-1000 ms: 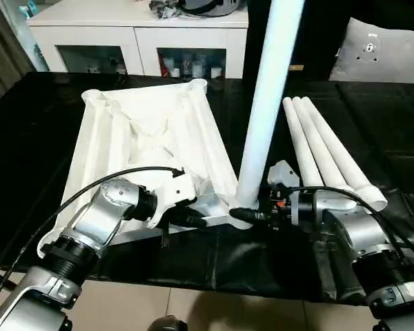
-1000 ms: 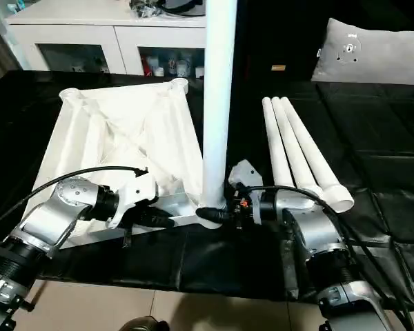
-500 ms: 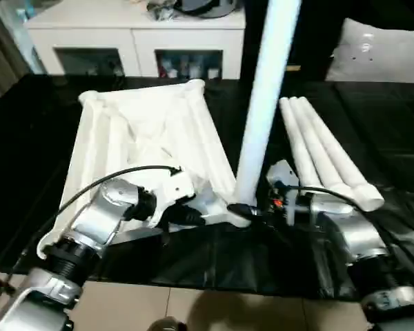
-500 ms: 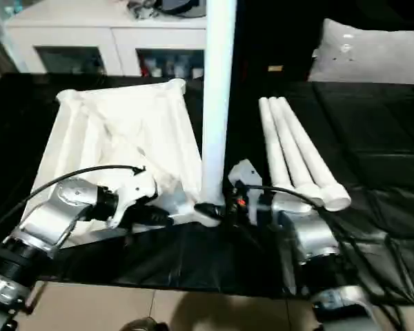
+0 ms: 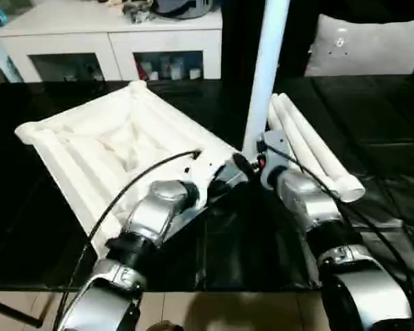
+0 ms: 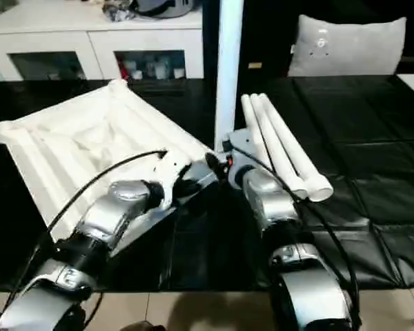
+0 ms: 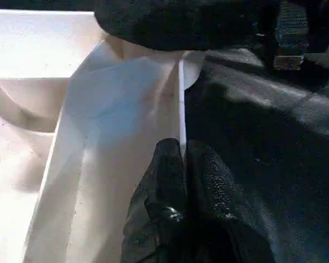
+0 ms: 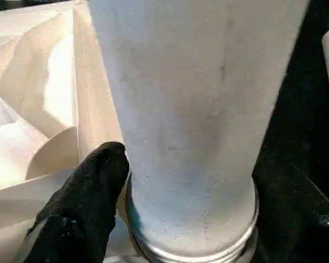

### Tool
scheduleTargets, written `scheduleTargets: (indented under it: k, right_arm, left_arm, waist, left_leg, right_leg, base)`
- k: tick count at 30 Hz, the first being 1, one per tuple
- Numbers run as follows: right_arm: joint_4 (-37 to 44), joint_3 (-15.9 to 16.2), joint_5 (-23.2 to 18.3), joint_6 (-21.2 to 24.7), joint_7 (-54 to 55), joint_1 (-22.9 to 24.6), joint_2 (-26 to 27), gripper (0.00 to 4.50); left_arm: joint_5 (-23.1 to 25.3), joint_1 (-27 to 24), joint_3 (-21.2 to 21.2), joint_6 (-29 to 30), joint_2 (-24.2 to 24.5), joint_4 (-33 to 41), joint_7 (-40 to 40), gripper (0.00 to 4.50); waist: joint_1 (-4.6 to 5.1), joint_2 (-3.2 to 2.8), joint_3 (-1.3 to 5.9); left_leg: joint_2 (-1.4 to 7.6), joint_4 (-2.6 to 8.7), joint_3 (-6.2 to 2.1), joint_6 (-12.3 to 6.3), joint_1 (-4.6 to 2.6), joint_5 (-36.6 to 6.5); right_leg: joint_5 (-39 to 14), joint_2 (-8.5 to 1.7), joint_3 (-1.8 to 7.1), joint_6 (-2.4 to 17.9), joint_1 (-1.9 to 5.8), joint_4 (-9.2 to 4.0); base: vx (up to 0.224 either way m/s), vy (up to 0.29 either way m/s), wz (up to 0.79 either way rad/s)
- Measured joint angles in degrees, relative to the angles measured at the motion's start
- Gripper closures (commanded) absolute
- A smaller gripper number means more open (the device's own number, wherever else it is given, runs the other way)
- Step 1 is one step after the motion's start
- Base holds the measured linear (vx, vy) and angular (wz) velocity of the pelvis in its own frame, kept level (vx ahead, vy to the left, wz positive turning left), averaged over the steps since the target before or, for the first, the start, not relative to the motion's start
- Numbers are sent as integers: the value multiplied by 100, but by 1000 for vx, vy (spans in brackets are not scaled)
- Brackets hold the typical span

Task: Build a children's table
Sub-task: Rotate leg to tighten

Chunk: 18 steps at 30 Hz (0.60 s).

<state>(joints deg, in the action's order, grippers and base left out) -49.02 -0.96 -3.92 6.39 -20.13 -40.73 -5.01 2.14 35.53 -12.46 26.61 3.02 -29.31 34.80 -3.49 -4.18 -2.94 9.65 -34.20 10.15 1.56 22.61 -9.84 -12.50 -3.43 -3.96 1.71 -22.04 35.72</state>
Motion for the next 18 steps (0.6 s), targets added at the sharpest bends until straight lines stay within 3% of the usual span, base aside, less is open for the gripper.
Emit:
scheduleTargets:
  k: [6,11,12,15,16,18]
  right_arm:
    - [302,46,18,-238,-102,314,-110,23]
    - [1258,-36,-156,1,-495,865,-390,10]
    - [1425,-41,-203,39,-546,929,-405,3]
    - [1888,-90,-253,98,-553,1021,-553,3]
    - [2064,-109,-267,115,-525,1055,-594,0]
    - [2402,-164,-281,221,-442,1121,-631,0]
  left_arm:
    - [51,148,-118,-265,-2,-284,-16,450]
    - [154,541,-127,-445,-7,-849,-223,450]
    - [155,595,-104,-457,-9,-928,-278,423]
    - [119,652,-60,-525,-14,-1032,-258,423]
    - [111,675,-60,-564,-18,-1072,-261,394]
    - [109,718,-44,-688,-19,-1173,-313,390]
  waist:
    - [-58,-19,-7]
    - [-140,-53,-28]
    - [-128,-58,-30]
    - [-133,-63,-33]
    - [-142,-63,-33]
    - [-146,-63,-32]
  left_leg:
    - [2,-1,0,-2,5,0]
    - [2,-4,0,-1,5,1]
    - [1,-4,1,-2,5,1]
    - [2,-1,1,-2,16,2]
    - [2,-1,0,-3,26,2]
    - [2,-2,0,-31,45,17]
  right_leg:
    - [1,0,-4,0,1,-5]
    - [18,-1,0,-16,0,-9]
    - [19,0,2,-17,-2,-9]
    - [18,1,0,-19,-8,-17]
    - [18,1,-1,-19,-15,-20]
    - [20,2,-1,-21,-28,-27]
  base:
    - [0,0,0]
    - [0,0,0]
    - [0,0,0]
    - [0,0,0]
    - [0,0,0]
    - [0,0,0]
